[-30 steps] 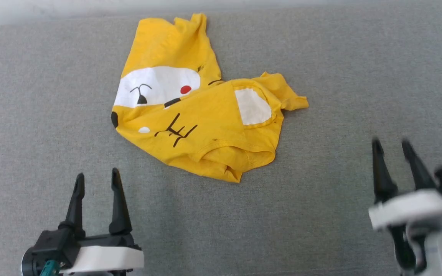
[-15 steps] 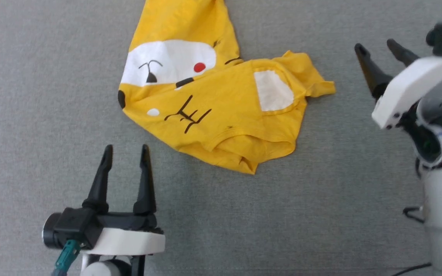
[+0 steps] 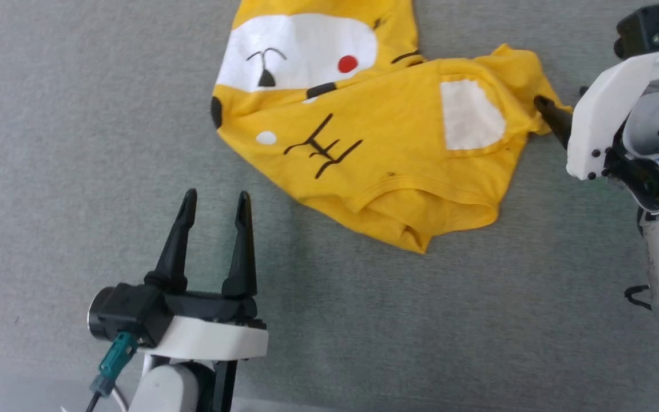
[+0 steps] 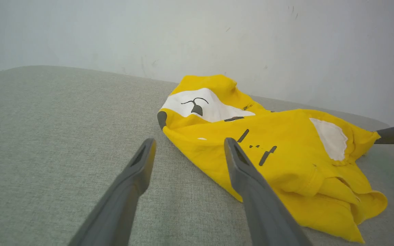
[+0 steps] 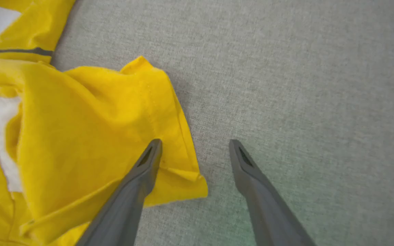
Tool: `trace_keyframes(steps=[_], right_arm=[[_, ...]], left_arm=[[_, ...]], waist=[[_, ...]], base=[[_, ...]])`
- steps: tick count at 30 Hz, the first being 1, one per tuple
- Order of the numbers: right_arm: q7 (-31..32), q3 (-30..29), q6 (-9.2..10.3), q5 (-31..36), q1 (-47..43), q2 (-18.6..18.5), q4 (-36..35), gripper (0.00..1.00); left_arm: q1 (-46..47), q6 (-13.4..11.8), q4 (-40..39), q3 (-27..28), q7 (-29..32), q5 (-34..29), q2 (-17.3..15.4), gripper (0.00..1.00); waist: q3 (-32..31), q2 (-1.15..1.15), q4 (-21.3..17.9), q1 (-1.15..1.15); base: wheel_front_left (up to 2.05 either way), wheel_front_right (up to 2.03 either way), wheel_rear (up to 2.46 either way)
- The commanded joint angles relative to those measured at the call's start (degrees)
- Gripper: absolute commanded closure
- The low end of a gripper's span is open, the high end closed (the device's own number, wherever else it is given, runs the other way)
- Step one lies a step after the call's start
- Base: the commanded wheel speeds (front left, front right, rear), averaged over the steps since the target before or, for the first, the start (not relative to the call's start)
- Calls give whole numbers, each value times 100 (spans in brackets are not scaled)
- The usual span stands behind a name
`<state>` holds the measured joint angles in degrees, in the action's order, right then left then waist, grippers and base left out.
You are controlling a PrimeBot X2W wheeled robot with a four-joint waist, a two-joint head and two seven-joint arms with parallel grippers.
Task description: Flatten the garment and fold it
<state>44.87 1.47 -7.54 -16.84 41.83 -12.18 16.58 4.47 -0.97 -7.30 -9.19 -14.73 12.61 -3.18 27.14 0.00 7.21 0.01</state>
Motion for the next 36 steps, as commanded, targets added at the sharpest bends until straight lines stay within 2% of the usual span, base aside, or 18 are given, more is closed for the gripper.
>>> trace_keyframes(steps=[1, 4, 5, 7, 13, 20, 24, 29, 33, 36], right_arm=[[43, 50, 5, 43, 41, -35, 132, 0], [184, 202, 5, 25, -3, -73, 333, 0], [216, 257, 5, 32, -17, -101, 368, 10], [195, 251, 5, 94, -26, -129, 414, 100], [-37, 167, 5, 177, -20, -99, 442, 100], [-479, -248, 5, 143, -42, -106, 443, 100], [-631, -881, 5, 157, -358, -300, 464, 100], [-717, -2084, 5, 364, -1241, -583, 434, 100], [-809, -3092, 5, 544, -1993, -503, 357, 100], [-1036, -3501, 5, 744, -2371, -338, 324, 100]], left_arm=[[136, 14, 45, -44, -27, 71, 29, 0], [200, -16, 105, -84, -27, 134, 29, 0], [209, -29, 122, -86, -27, 151, 29, 0], [220, -45, 152, -83, -27, 174, 29, 0], [184, -78, 252, -24, -27, 210, 30, 0], [49, -71, 322, 53, -27, 194, 30, 0], [-107, -61, 350, 109, -27, 169, 30, 0], [-313, -21, 391, 154, -27, 123, 30, 0], [-426, 10, 404, 177, -27, 98, 30, 0], [-501, 31, 413, 209, -27, 83, 8, 0]], waist=[[230, 0, 273, -1], [263, 0, 360, -1], [265, 0, 375, -1], [255, 0, 394, -1], [54, 0, 300, -1], [-352, 0, 14, -1], [-637, 0, -199, -1], [-892, 0, -406, -1], [-1003, 0, -504, -1], [-1054, 0, -582, -1]], base=[[0, 0, 0], [0, 0, 0], [0, 0, 0], [0, 0, 0], [0, 0, 0], [0, 0, 0], [0, 0, 0], [0, 0, 0], [0, 0, 0], [0, 0, 0]])
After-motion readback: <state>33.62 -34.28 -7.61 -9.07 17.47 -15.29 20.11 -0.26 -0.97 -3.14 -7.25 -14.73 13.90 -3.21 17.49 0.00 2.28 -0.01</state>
